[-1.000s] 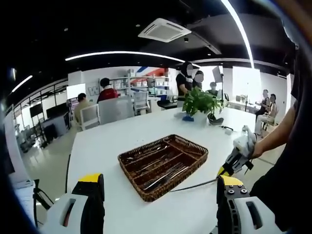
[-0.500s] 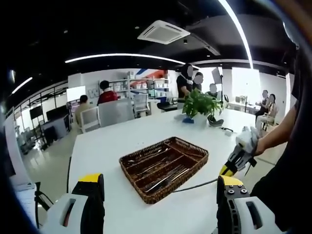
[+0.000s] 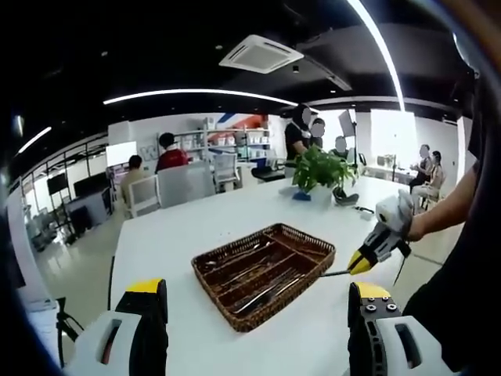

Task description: Arrange the knives, forks, and spoons in their matching storage slots by inserting each utensil handle-first until every utensil is classified and aligned in the correct compartment

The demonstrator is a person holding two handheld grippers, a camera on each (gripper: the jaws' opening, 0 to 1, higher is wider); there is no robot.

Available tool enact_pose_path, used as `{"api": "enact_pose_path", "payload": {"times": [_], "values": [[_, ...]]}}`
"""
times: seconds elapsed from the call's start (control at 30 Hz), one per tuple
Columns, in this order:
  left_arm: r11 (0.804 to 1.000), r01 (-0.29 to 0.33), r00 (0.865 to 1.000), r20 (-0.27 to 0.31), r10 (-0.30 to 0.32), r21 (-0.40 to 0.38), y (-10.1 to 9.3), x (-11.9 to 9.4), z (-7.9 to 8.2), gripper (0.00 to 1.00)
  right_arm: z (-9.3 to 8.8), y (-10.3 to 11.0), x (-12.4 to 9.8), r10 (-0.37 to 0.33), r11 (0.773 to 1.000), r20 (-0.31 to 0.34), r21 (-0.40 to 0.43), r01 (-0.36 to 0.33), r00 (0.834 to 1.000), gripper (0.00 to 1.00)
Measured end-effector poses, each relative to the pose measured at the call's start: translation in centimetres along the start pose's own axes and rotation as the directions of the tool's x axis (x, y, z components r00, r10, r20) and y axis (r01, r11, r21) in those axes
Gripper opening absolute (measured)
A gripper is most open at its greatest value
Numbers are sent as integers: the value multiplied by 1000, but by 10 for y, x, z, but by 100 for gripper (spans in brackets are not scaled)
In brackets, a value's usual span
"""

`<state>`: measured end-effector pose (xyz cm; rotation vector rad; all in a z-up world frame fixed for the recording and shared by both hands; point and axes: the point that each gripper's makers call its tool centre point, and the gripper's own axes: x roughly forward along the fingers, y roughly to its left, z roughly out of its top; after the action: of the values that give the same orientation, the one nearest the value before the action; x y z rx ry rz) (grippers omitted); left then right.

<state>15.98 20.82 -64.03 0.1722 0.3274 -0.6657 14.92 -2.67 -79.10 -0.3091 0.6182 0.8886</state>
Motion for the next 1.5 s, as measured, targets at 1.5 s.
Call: {"api": "enact_pose_path", "payload": {"times": [1.5], "values": [[999, 35, 999, 3, -35, 25, 19, 9, 15, 100, -5, -114, -66, -529, 737, -147, 409, 538, 836, 1]]}}
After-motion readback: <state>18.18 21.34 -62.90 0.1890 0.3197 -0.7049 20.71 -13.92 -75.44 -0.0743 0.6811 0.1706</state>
